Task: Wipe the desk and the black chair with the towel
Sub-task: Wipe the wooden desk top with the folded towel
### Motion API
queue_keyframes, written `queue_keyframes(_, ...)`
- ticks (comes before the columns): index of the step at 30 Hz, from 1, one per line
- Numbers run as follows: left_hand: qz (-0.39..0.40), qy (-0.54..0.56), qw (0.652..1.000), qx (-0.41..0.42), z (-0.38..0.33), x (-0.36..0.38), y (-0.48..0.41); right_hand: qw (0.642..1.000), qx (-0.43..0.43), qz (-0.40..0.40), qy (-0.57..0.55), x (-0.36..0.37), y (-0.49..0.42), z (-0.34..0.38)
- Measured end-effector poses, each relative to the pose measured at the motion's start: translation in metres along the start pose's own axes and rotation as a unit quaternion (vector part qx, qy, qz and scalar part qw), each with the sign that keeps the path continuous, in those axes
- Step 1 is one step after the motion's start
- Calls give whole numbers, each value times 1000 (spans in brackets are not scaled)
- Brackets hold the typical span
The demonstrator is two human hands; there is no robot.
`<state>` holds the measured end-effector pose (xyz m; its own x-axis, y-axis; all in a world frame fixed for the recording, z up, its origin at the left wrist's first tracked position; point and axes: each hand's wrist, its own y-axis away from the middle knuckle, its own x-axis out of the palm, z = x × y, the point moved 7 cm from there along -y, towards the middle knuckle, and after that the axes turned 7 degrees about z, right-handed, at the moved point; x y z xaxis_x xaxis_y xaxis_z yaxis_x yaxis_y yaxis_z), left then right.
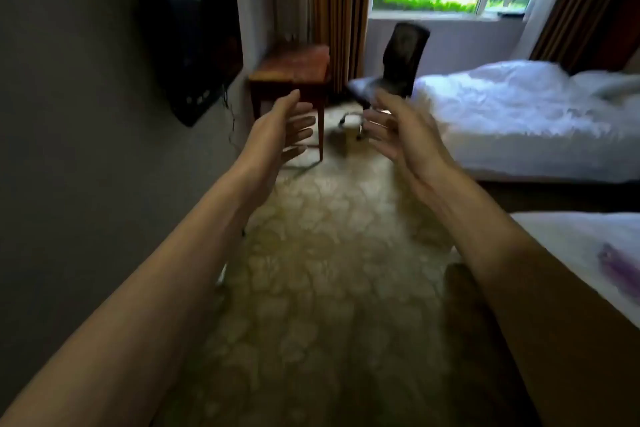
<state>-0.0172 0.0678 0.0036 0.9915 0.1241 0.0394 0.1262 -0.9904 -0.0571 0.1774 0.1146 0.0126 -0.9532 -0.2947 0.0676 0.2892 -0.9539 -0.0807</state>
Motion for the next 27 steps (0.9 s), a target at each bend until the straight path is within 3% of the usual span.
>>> queue_keyframes(9, -44, 53, 977, -202, 202, -44, 34, 980, 199, -10, -10, 51, 19, -208)
queue_keyframes(14, -73, 111, 949, -285, 277, -63, 66, 956, 292, -14, -20, 81, 43, -298)
queue_keyframes(27, -84, 97, 940, -317, 320, -103, 73, 926, 364, -81, -62, 119, 63, -345)
